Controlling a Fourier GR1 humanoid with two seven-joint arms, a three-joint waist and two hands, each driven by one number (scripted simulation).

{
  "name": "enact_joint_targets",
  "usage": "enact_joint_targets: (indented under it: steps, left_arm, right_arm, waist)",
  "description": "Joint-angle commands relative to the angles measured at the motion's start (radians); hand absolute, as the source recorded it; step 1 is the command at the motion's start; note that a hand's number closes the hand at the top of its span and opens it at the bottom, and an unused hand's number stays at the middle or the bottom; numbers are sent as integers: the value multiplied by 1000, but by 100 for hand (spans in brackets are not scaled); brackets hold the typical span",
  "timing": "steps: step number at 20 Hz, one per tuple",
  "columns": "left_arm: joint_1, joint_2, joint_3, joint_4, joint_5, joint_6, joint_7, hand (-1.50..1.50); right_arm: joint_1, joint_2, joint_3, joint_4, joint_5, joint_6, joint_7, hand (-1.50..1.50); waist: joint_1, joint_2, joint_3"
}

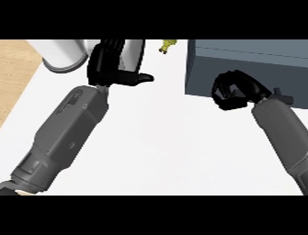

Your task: Pick up the cup, place it into the drawer and close the drawer

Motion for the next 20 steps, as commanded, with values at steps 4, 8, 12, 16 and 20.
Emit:
enact_joint_targets:
  steps: [4,8,12,16,20]
  left_arm:
    - [53,24,-11,-34,7,-53,19,-150]
    - [46,54,-8,-42,1,-67,20,-150]
    - [70,50,-12,-55,8,-89,20,-150]
    - [61,59,-5,-75,19,-104,34,-150]
    - [78,47,-13,-81,19,-108,34,-150]
  right_arm:
    - [-155,-108,-114,82,-43,-29,50,150]
    - [-180,-120,-130,56,-69,9,69,150]
    - [-175,-150,-139,25,-94,62,71,150]
    - [-152,-171,-150,6,-118,105,71,150]
    - [-142,-185,-153,-18,-131,133,78,150]
  waist:
    - [42,22,-1]
    - [54,23,-2]
    - [78,25,-4]
    - [82,25,-3]
    - [82,26,-3]
